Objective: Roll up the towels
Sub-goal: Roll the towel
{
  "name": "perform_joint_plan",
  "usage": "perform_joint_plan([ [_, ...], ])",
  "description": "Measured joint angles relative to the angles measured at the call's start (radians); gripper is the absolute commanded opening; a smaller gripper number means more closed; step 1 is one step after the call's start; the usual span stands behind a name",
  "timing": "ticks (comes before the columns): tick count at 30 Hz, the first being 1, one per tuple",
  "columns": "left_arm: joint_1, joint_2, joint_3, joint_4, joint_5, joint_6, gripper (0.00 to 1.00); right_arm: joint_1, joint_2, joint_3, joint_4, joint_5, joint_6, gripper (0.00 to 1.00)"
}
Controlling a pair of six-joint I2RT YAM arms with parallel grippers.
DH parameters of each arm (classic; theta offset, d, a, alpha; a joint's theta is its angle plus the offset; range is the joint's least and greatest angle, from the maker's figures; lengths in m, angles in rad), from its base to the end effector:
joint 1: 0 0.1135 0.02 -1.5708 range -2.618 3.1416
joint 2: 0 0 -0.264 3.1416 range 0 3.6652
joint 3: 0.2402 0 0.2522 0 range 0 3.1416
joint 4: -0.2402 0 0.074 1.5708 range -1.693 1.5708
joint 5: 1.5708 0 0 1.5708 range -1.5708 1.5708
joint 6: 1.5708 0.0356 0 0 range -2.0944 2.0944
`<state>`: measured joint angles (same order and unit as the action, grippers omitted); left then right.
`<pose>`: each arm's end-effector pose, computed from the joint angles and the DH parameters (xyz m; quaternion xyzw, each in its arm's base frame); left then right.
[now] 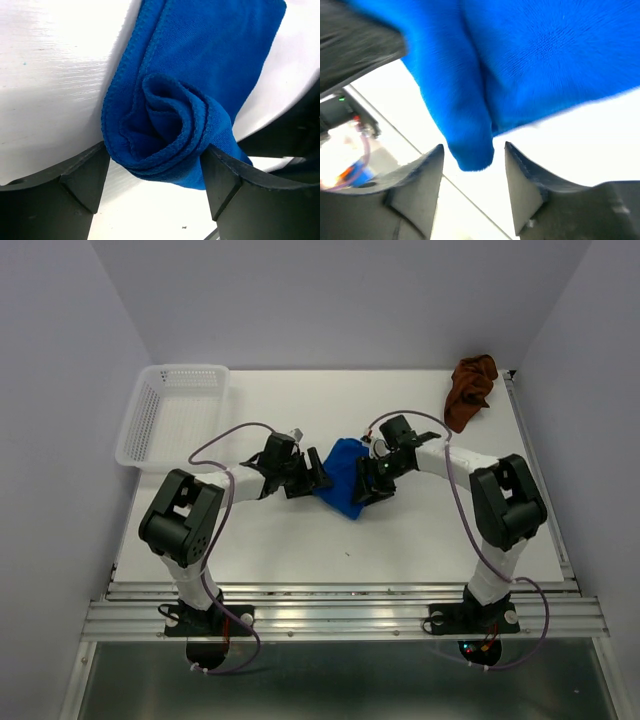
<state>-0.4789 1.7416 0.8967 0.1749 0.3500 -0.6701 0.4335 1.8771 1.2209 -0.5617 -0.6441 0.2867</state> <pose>0.3108 -0.1751 0.1636 -0.0092 0.8897 -0.3645 0.2747 0.3229 0.1730 0.1671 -0.1239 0.9273 0.3503 0.0460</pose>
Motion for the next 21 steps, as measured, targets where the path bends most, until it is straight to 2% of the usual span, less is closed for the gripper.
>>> perform_joint_plan([
  [5,-0.007,0.001,0.010,-0.023,-0.035,-0.022,0.81,0.037,-0.171,-0.001,-0.010,0.165,-0.092,0.66],
  [11,-0.021,0.017,0.049,-0.071,-0.061,-0.026,0.80,0.246,-0.336,-0.014,0.055,0.393,-0.221,0.68],
  [16,-0.025,0.024,0.068,-0.097,-0.072,-0.027,0.81,0.448,-0.253,-0.011,0.104,0.737,-0.325,0.68],
  [21,-0.026,0.024,0.072,-0.111,-0.075,-0.035,0.81,0.480,-0.133,-0.011,0.105,0.926,-0.362,0.68],
])
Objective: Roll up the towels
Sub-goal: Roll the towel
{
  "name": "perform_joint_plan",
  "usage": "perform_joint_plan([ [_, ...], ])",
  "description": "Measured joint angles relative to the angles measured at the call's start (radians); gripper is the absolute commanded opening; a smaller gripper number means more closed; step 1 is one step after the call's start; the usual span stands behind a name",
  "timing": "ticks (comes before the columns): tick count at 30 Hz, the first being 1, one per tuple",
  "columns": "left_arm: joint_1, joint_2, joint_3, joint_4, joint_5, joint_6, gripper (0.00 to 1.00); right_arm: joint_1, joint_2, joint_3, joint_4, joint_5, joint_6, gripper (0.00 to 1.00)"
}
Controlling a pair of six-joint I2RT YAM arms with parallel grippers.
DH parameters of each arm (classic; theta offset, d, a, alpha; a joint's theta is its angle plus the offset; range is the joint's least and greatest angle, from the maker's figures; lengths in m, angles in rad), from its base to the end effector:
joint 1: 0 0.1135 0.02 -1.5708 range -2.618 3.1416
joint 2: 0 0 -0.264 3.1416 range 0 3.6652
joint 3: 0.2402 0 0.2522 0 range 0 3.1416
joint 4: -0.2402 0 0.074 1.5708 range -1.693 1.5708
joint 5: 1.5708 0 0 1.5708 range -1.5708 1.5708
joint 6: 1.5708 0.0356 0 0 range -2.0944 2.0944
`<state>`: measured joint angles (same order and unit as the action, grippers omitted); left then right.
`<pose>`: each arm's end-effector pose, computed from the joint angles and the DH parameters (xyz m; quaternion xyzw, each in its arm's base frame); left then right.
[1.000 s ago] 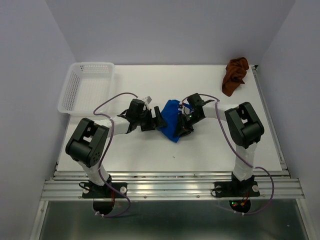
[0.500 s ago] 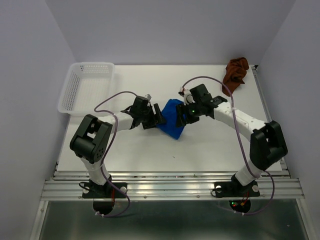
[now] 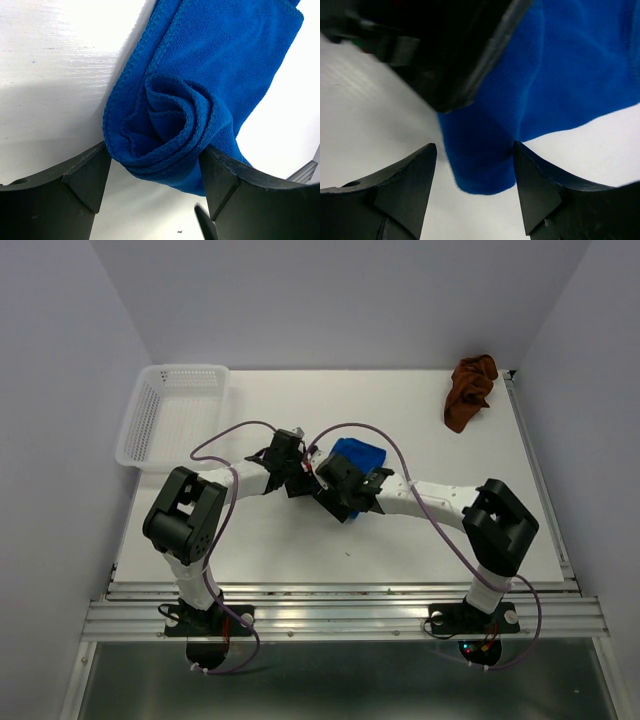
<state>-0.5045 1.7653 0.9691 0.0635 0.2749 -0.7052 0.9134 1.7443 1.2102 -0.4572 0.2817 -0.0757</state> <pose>0.3155 -0.1852 0.1670 -0.0352 0.9059 -0.3322 0.2604 0.2316 0.2838 0.2099 -0.4150 0.8542 -0.0079 0.3131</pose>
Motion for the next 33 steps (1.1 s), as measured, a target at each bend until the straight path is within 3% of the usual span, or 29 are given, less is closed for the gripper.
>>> perform_joint_plan([
  [4,0.000,0.000,0.002,-0.005,0.000,-0.004,0.81,0.000,0.014,-0.063,0.071,0.084,-0.045,0.68],
  [11,0.000,0.006,0.014,-0.023,-0.002,-0.015,0.81,0.005,0.014,-0.164,0.156,0.066,-0.094,0.65],
  [16,0.000,0.006,0.015,-0.027,-0.003,-0.031,0.81,0.017,0.014,-0.189,0.214,0.088,-0.098,0.44],
  [20,0.001,0.011,0.024,-0.036,-0.001,-0.038,0.81,0.024,0.014,-0.198,0.241,0.122,-0.085,0.18],
  [26,0.001,0.006,0.026,-0.044,0.002,-0.041,0.89,0.024,0.013,-0.197,0.252,0.102,-0.010,0.08],
  [33,0.002,-0.050,-0.023,-0.068,0.000,-0.041,0.95,-0.058,-0.008,-0.178,0.223,-0.141,0.178,0.06],
])
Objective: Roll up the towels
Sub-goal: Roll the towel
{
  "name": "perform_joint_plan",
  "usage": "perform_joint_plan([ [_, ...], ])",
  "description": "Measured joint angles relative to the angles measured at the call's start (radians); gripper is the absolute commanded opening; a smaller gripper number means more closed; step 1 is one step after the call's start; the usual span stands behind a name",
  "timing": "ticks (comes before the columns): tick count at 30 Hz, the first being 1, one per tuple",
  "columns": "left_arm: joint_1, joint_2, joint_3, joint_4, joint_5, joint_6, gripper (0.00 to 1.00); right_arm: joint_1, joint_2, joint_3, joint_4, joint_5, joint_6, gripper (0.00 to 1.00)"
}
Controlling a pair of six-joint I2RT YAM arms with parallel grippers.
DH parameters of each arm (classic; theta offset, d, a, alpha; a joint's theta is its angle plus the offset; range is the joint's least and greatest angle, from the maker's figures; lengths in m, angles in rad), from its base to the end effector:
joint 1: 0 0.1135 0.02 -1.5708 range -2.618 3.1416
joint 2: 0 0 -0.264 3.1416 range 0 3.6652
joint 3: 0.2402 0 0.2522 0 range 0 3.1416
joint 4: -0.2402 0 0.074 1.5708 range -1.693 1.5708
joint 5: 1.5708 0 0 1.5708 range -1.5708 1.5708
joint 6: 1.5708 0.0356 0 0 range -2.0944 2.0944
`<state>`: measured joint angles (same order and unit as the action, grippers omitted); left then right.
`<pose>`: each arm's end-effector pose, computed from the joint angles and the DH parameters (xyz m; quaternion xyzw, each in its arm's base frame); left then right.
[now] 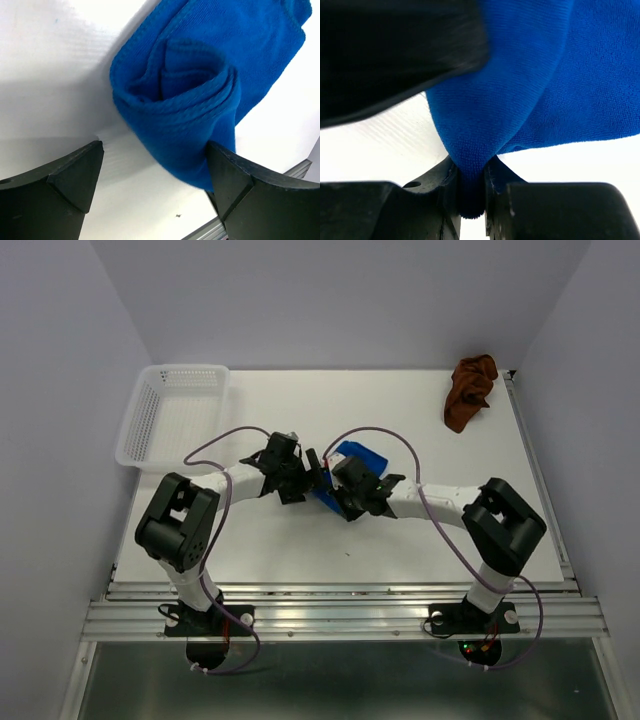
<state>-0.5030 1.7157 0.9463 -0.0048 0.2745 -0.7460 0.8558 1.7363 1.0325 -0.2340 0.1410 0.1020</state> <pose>0.3048 -0.1787 0.1717 -0.0580 0.9128 -0.3270 0.2380 0.2357 0.2638 0.1730 -0.3285 0.8895 0.0836 0.3064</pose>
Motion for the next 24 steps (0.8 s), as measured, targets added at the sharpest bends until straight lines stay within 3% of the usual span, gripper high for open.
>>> perform_joint_plan([
  [11,0.001,-0.110,-0.101,0.031,0.042,-0.039,0.99,-0.206,-0.013,-0.004,0.003,-0.487,0.246,0.06],
  [15,0.001,-0.111,-0.101,0.072,0.069,-0.049,0.99,-0.272,-0.013,-0.019,0.026,-0.639,0.318,0.01],
  [24,0.000,-0.082,-0.072,0.093,0.082,-0.055,0.99,-0.371,0.080,-0.019,0.064,-0.954,0.446,0.01],
])
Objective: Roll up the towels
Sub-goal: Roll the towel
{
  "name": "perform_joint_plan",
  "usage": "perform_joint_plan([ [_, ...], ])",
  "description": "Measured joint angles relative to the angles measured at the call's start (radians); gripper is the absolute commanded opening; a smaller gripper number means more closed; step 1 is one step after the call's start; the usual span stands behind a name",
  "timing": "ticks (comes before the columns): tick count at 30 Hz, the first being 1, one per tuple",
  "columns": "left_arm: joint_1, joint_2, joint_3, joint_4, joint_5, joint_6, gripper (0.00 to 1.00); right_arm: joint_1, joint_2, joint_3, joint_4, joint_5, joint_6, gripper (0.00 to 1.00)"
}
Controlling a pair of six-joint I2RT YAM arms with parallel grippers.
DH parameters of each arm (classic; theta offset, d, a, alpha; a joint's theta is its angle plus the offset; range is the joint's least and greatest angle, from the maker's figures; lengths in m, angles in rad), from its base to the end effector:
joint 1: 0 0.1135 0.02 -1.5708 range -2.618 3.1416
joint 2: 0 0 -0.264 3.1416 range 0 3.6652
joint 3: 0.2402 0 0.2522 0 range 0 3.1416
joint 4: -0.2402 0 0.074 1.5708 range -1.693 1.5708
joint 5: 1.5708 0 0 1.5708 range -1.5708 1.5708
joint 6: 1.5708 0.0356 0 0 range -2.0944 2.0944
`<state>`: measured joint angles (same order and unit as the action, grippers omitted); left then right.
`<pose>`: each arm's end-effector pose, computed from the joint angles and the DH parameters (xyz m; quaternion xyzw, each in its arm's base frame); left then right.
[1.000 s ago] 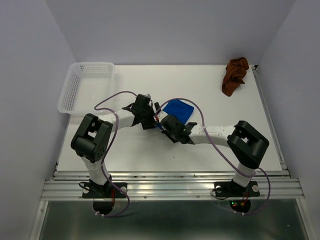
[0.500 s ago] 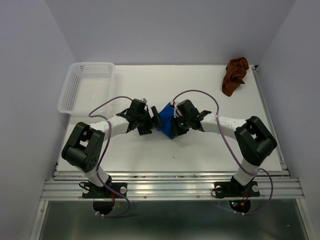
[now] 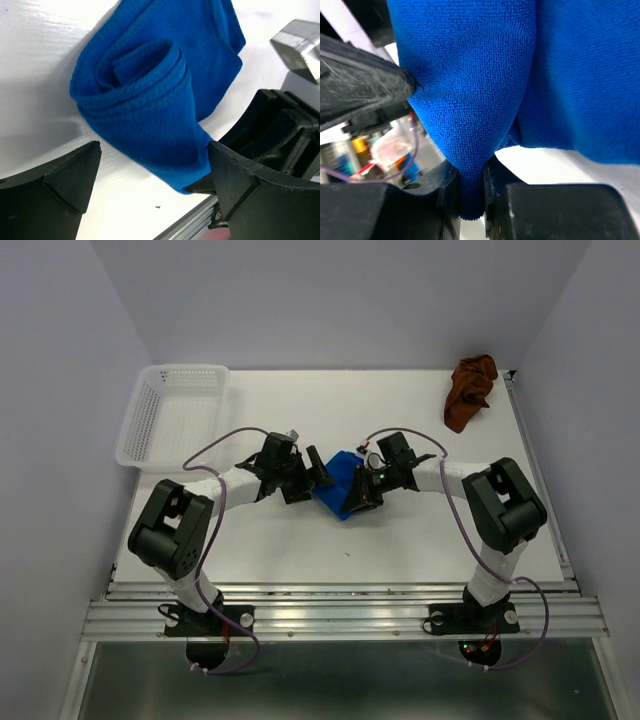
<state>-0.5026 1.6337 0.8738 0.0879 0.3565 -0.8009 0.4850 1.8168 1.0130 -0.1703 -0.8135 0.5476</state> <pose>0.2915 -0.1744 0.1849 -0.0555 0.8880 -0.3863 0.2430 0.3001 0.1874 0.1534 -0.0888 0.8810 0.4621 0.0481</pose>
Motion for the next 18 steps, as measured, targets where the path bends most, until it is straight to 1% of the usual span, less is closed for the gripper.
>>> perform_joint_plan([
  [4,-0.001,0.052,0.040,-0.002,0.002,0.000,0.97,-0.013,0.037,0.000,0.005,-0.064,0.029,0.01],
  [6,-0.004,0.076,0.062,-0.010,-0.009,0.003,0.90,-0.020,0.045,0.000,0.007,-0.085,0.039,0.01],
  [7,-0.006,0.085,0.073,-0.019,-0.019,0.004,0.86,-0.023,0.045,0.000,0.010,-0.096,0.048,0.01],
  [8,-0.008,0.093,0.085,-0.030,-0.029,0.007,0.75,-0.026,0.045,0.000,0.016,-0.109,0.054,0.01],
  [10,-0.014,0.111,0.109,-0.052,-0.050,0.015,0.64,-0.033,0.045,0.000,0.024,-0.121,0.064,0.02],
  [11,-0.018,0.119,0.118,-0.056,-0.059,0.014,0.53,-0.037,0.045,-0.001,0.026,-0.125,0.070,0.04],
  [13,-0.025,0.131,0.140,-0.085,-0.079,0.020,0.39,-0.047,0.049,-0.003,0.032,-0.137,0.078,0.09],
  [14,-0.028,0.136,0.150,-0.096,-0.091,0.021,0.21,-0.049,0.054,-0.004,0.038,-0.140,0.078,0.14],
  [16,-0.040,0.148,0.177,-0.137,-0.117,0.023,0.07,-0.053,0.062,-0.010,0.044,-0.142,0.074,0.23],
  [17,-0.047,0.156,0.195,-0.155,-0.132,0.023,0.00,-0.053,0.062,-0.014,0.046,-0.142,0.070,0.36],
  [18,-0.053,0.163,0.211,-0.173,-0.144,0.026,0.00,-0.054,0.061,-0.014,0.044,-0.142,0.062,0.40],
])
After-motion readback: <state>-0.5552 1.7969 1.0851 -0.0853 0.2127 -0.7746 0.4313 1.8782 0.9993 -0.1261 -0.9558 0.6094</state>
